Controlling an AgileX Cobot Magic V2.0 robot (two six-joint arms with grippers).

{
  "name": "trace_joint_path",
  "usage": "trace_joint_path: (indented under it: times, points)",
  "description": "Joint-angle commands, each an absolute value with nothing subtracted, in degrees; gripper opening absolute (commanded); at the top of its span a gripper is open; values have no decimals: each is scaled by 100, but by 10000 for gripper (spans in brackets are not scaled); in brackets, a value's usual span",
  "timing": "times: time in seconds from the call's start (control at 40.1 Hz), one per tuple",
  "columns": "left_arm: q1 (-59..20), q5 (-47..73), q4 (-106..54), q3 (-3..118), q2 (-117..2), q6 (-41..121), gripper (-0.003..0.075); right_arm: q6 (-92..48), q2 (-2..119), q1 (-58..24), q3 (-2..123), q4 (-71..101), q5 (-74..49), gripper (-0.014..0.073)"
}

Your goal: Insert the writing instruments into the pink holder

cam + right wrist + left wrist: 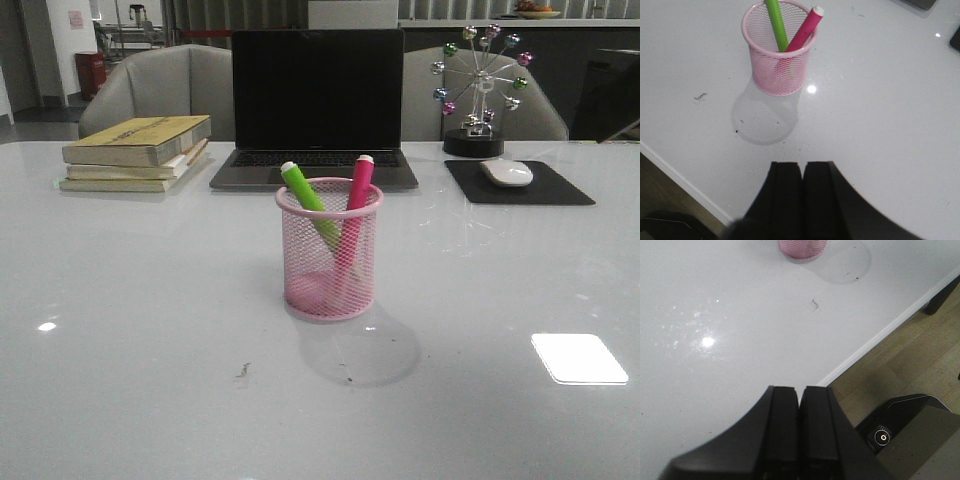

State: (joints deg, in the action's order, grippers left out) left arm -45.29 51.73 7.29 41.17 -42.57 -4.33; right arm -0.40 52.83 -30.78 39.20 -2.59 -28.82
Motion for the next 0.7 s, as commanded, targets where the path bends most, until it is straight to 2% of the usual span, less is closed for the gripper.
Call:
trace_joint_path:
  times: [0.0, 0.149, 0.324, 0.448, 0.673]
  points:
    - [-4511, 4829, 728, 4274, -4232, -508, 91, -93, 5200, -3074, 4078, -288, -2547, 56]
    - [-4500, 4801, 704, 4274, -3985, -508, 91, -93, 5200, -3074, 4078, -288, -2543, 56]
    - [-3575, 4535, 728, 4131, -3442, -497, 92, -93, 5200, -3074, 4078, -288, -2543, 56]
    - [-2797, 3514, 705, 3541, -2792, -403, 92, -93, 5200, -3074, 4078, -288, -2543, 56]
    - [-1364, 1329, 592, 1580, -1070, -326, 92, -93, 5200, -3074, 4078, -288, -2543, 56]
